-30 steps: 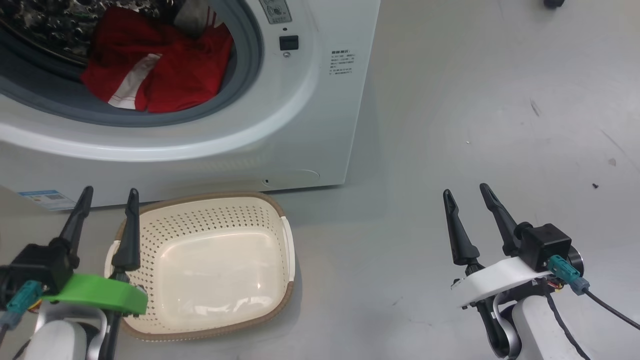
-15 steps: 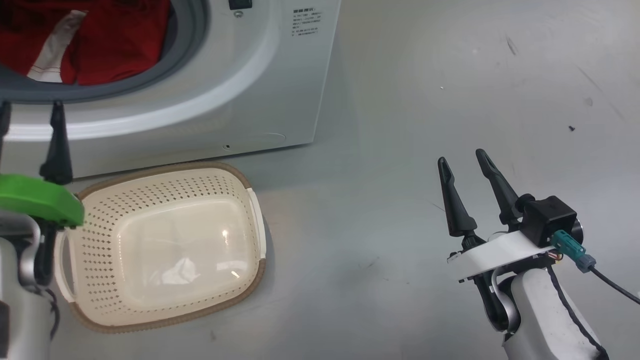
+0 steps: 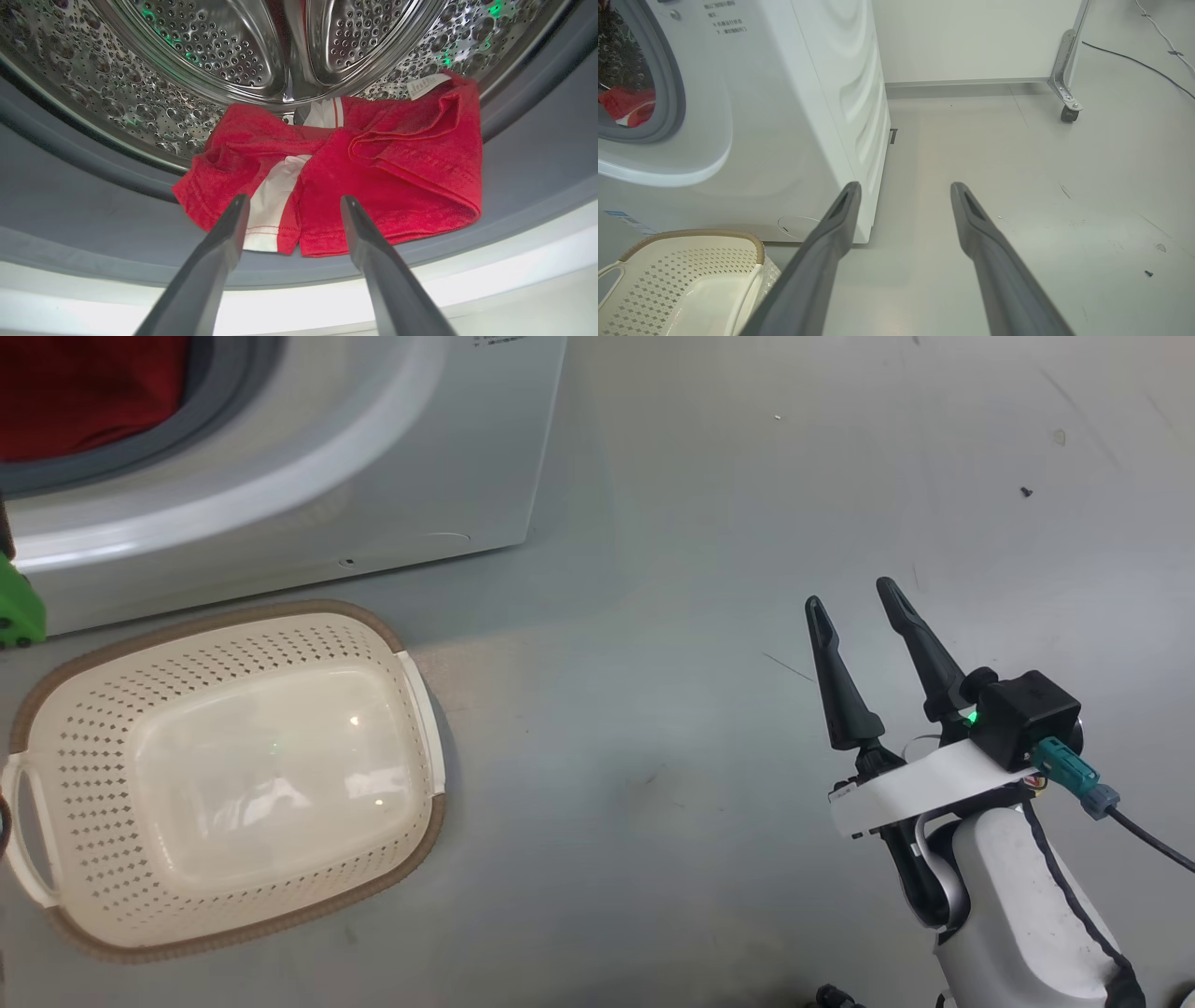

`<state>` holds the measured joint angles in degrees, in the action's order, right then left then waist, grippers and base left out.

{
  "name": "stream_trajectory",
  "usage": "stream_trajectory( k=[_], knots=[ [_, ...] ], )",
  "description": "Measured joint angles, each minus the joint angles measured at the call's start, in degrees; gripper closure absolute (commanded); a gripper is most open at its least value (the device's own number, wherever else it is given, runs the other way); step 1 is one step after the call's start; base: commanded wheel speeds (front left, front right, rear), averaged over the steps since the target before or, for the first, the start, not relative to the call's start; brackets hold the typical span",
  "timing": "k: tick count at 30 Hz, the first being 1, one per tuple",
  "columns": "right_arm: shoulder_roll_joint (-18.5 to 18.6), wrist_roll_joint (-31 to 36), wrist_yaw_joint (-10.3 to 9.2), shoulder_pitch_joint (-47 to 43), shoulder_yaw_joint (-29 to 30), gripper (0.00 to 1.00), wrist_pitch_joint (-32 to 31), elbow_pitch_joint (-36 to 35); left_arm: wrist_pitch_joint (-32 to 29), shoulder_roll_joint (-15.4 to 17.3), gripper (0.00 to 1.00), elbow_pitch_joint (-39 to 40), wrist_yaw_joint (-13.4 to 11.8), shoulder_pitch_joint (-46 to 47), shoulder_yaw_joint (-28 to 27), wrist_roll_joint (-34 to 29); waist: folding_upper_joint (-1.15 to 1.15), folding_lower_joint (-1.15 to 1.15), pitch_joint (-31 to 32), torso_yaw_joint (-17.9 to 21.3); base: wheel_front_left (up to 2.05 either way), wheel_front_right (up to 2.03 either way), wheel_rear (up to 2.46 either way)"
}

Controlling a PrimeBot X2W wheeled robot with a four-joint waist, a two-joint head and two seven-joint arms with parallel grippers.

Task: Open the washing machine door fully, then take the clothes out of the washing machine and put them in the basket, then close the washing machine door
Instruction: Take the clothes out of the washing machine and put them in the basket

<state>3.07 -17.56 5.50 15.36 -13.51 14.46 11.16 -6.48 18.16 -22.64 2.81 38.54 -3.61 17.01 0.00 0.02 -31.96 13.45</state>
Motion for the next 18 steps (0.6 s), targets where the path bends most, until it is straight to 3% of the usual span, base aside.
stream_trajectory(
  k=[18],
  knots=[
    [-0.3, -0.48, 0.42, 1.82, -0.27, 0.0, 0.03, -0.13, -3.04, 4.32, 0.0, -10.23, -1.07, 9.42, 1.52, -3.96, 0.0, -0.01, -4.71, 3.38, 0.0, 0.0, 0.0]
  ],
)
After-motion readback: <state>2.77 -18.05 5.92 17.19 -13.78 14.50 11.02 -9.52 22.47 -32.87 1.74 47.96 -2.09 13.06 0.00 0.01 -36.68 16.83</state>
